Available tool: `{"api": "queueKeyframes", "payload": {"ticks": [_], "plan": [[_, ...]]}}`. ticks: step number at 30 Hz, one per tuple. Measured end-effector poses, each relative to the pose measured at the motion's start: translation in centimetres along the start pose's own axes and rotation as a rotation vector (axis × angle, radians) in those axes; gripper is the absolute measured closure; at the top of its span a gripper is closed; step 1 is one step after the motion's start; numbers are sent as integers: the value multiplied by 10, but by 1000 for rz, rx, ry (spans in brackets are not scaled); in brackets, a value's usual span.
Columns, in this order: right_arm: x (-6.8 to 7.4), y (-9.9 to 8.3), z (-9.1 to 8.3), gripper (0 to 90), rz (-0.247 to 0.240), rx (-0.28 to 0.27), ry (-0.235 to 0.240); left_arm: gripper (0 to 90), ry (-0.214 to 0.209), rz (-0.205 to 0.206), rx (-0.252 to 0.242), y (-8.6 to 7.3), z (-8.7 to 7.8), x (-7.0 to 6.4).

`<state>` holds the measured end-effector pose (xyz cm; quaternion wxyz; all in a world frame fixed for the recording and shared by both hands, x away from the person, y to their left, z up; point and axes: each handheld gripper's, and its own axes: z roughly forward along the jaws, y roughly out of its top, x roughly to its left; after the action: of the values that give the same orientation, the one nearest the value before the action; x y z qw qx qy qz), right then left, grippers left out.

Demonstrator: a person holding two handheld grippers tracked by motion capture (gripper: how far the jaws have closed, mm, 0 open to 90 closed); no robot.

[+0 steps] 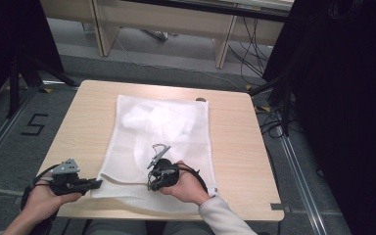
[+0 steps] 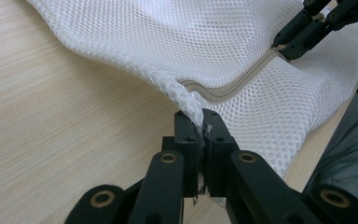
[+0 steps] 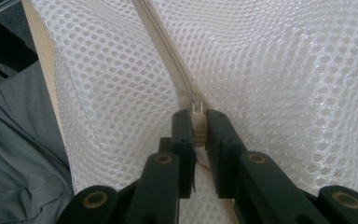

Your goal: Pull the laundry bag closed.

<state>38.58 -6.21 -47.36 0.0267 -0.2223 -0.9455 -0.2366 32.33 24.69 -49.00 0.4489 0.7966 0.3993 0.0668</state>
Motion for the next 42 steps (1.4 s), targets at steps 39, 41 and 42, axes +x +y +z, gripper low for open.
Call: {"api": "queueKeyframes", "payload": {"ticks": [39, 41, 42], "plan": [[-9, -18, -11, 826, 38, 20, -25, 855, 7, -3, 2, 0, 0, 1], [-10, -19, -11, 826, 35, 17, -24, 855, 4, -6, 0, 0, 0, 0], [-10, -20, -12, 826, 39, 18, -17, 855, 3, -10, -7, 0, 0, 0]]}}
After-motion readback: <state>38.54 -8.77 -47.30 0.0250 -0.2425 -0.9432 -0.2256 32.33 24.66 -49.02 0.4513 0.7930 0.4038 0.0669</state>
